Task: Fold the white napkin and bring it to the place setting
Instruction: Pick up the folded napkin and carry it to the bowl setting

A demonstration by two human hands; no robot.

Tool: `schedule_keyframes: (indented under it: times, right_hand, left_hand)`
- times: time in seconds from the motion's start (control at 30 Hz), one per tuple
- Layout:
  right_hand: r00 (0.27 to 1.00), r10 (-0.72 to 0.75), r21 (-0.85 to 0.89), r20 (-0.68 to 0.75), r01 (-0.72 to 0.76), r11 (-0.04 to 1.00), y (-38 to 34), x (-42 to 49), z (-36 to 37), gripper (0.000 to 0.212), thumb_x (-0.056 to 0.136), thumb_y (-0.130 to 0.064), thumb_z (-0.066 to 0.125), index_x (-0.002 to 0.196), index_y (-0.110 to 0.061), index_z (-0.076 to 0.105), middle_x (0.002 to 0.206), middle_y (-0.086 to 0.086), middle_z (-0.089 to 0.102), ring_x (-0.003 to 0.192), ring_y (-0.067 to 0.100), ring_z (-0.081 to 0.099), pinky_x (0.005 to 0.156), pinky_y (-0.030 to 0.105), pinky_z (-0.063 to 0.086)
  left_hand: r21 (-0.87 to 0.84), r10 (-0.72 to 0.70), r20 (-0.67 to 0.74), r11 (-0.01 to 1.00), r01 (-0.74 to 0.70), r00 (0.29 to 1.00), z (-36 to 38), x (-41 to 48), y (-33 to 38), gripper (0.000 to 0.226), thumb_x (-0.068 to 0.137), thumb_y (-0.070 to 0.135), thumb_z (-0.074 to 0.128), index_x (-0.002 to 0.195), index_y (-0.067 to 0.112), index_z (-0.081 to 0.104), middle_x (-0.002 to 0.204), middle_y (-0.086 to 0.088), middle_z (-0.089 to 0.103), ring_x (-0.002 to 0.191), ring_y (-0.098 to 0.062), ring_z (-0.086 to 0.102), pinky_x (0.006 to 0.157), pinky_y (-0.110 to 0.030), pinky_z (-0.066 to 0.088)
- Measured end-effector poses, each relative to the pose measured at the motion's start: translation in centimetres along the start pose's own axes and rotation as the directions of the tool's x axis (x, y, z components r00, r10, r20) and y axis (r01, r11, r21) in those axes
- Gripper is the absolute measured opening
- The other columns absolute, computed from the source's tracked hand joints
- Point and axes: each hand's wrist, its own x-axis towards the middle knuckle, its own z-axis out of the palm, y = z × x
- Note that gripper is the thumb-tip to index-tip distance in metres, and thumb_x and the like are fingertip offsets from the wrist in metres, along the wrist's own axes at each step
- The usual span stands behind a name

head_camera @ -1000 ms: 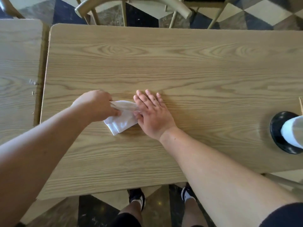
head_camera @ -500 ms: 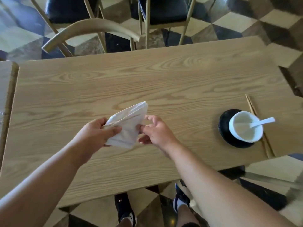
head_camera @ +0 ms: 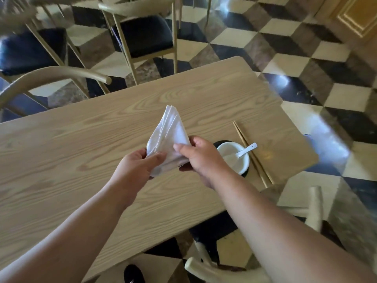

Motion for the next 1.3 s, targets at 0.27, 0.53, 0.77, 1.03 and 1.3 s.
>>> schedule_keyframes:
  times: [0.27, 0.53, 0.77, 1.03, 1.3]
  right_hand:
    - [0.987, -0.069, 0.301, -0.145, 0.111, 0.947, -2.0, -0.2, -6.6, 0.030, 0.086, -0.029, 0.077, 0.107, -0.007, 0.076, 0.096, 0.015, 0.080, 0.089, 0.031, 0.078, 0.077, 0.041, 0.062]
    - [0.990, -0.047, 0.191, -0.132, 0.072, 0.979, -4.2, 0.9, -15.6, 0.019, 0.097, -0.013, 0.066, 0.111, -0.006, 0.076, 0.111, 0.021, 0.078, 0.103, 0.037, 0.077, 0.084, 0.055, 0.064]
    - [0.984, 0.009, 0.235, -0.177, 0.034, 0.971, -4.6, 1.1, -22.2, 0.020, 0.098, -0.011, 0.067, 0.117, -0.008, 0.073, 0.116, 0.023, 0.076, 0.113, 0.042, 0.071, 0.103, 0.064, 0.052]
    - [0.988, 0.094, 0.173, -0.124, -0.072, 0.982, -3.2, 2.2, -28.8, 0.027, 0.096, -0.018, 0.073, 0.118, -0.003, 0.070, 0.114, 0.022, 0.076, 0.097, 0.032, 0.074, 0.083, 0.039, 0.062]
    - [0.966, 0.139, -0.030, -0.219, -0.149, 0.988, -0.6, 3.5, -33.4, 0.019, 0.098, -0.027, 0.074, 0.101, -0.008, 0.074, 0.095, 0.012, 0.079, 0.071, 0.022, 0.073, 0.064, 0.030, 0.061]
  left_hand:
    - [-0.036, 0.151, -0.012, 0.988, -0.151, 0.988, 10.5, 1.6, 5.1, 0.012, 0.095, 0.029, 0.077, 0.100, 0.017, 0.076, 0.076, 0.009, 0.076, 0.063, -0.001, 0.067, 0.057, -0.015, 0.051]
    - [0.119, 0.099, 0.139, 0.986, -0.116, 0.985, 17.4, 6.1, 9.6, 0.042, 0.079, 0.051, 0.077, 0.104, 0.017, 0.076, 0.094, -0.004, 0.083, 0.088, -0.030, 0.079, 0.087, -0.050, 0.065]
    - [0.134, 0.127, 0.159, 0.980, -0.149, 0.979, 23.9, 11.4, 12.6, 0.017, 0.092, 0.024, 0.078, 0.107, 0.017, 0.077, 0.100, -0.004, 0.083, 0.096, -0.024, 0.080, 0.090, -0.045, 0.064]
    - [0.180, 0.089, 0.155, 0.977, -0.117, 0.984, 30.6, 14.9, 12.7, 0.022, 0.088, 0.020, 0.080, 0.109, 0.014, 0.077, 0.104, -0.008, 0.082, 0.096, -0.028, 0.080, 0.091, -0.054, 0.065]
    - [0.529, 0.042, 0.217, 0.834, -0.153, 0.975, 32.8, 19.5, 12.5, 0.024, 0.089, 0.025, 0.085, 0.108, 0.018, 0.072, 0.102, -0.008, 0.075, 0.081, -0.021, 0.072, 0.062, -0.030, 0.057]
